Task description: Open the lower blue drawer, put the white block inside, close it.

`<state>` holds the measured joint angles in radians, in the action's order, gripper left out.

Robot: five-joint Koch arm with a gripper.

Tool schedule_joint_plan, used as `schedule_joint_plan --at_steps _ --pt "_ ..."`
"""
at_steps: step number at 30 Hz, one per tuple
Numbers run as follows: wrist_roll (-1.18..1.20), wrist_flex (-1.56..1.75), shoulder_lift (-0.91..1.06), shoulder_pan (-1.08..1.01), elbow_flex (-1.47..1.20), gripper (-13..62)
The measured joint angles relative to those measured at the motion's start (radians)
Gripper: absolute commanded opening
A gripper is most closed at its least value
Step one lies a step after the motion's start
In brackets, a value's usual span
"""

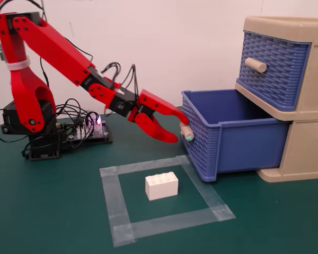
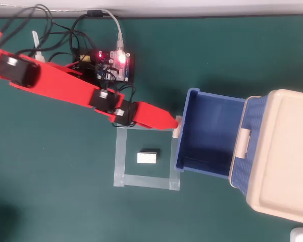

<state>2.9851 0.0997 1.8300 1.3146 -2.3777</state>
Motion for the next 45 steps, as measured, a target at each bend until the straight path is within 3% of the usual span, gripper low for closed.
schedule_joint_plan --at_steps 5,11,18,36,38,40,45 --pt "0.014 -0.540 0.235 -0.173 0.183 34.1" --pt "0.307 -1.223 0.031 -0.419 0.575 34.0" --pt "0.710 -1.384 -0.337 -0.437 0.896 33.9" --pt "0.853 -1.413 -0.650 -0.460 1.051 33.3" --pt "0.853 -1.411 -0.667 -0.460 1.072 30.2" --pt "0.854 -1.405 -0.678 -0.460 1.081 22.3" --pt "0.844 -1.422 -0.704 -0.460 1.123 -8.3"
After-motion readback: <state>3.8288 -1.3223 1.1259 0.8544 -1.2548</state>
